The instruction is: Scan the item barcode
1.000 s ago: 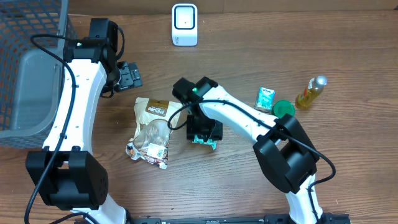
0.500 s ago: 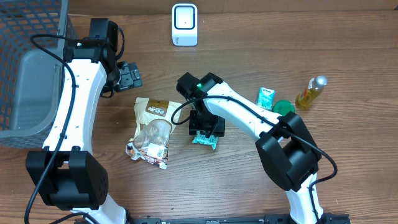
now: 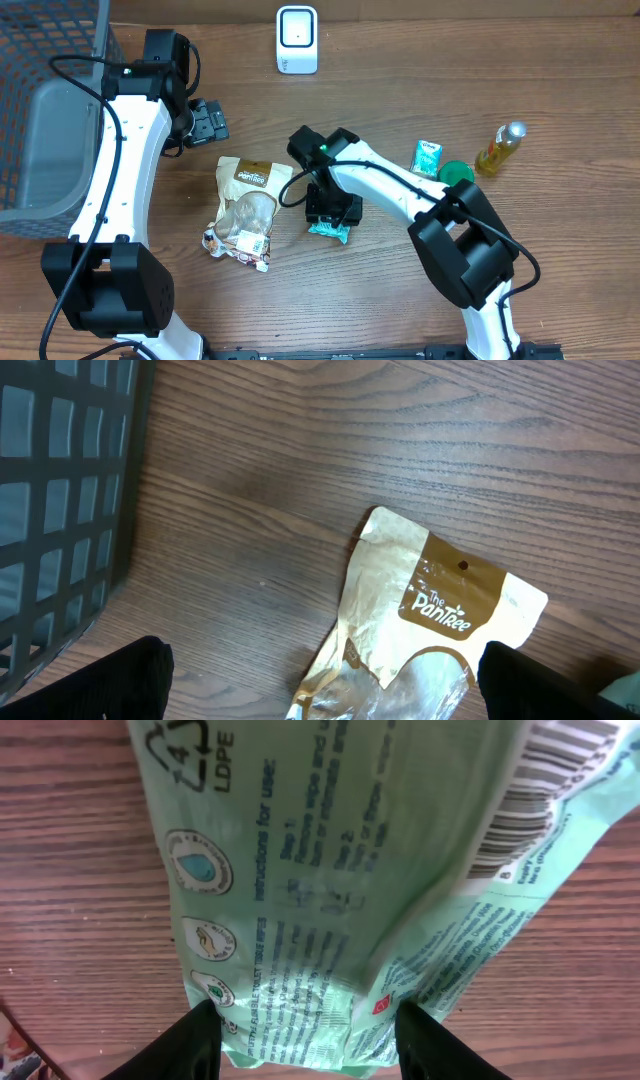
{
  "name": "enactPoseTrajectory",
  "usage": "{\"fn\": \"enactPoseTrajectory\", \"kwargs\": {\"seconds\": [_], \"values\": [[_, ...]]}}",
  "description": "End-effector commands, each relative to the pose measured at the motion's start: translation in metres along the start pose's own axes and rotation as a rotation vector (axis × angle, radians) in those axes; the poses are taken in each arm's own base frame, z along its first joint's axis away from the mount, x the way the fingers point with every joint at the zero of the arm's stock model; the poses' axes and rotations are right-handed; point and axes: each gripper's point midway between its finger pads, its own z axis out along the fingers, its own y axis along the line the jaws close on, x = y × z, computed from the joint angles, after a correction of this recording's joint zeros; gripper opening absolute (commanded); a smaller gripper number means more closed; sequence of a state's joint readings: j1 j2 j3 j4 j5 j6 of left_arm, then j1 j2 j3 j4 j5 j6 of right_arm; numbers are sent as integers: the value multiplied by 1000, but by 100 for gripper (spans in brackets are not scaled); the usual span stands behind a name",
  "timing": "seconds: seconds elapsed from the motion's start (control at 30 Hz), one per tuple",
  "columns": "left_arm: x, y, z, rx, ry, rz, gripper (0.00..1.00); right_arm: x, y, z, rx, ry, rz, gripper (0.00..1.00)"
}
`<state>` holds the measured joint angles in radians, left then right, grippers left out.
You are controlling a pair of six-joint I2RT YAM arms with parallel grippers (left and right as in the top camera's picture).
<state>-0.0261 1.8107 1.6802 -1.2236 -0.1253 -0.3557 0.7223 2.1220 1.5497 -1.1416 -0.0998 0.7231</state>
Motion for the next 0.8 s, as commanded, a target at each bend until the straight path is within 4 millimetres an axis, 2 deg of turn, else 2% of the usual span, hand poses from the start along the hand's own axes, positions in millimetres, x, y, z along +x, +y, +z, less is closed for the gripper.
{"fn": "enactPoseTrajectory", "kwargs": {"seconds": [0.0, 0.17, 0.23, 0.37, 0.5, 0.6, 0.67, 0.77], "values": [[-4, -2, -4, -5, -20, 16, 99, 11, -16, 26, 56, 32, 12, 56], [-4, -2, -4, -5, -20, 16, 100, 11, -13, 27, 41, 37, 11, 66], [-4, -2, -4, -5, -20, 16, 100, 12, -9, 27, 19, 46, 9, 73], [-4, -2, -4, -5, -19, 16, 100, 13, 1, 22, -24, 61, 1, 75], [-4, -2, -4, -4, -19, 16, 100, 7, 25, -6, -117, 48, -84, 76], [-4, -2, -4, -4, -19, 16, 100, -5, 33, -34, -143, -5, -112, 80], [-4, -2, -4, -5, -20, 16, 100, -19, 26, -55, -116, -74, -105, 85], [-4, -2, -4, -5, -20, 16, 100, -30, 10, -61, -52, -115, -81, 89]]}}
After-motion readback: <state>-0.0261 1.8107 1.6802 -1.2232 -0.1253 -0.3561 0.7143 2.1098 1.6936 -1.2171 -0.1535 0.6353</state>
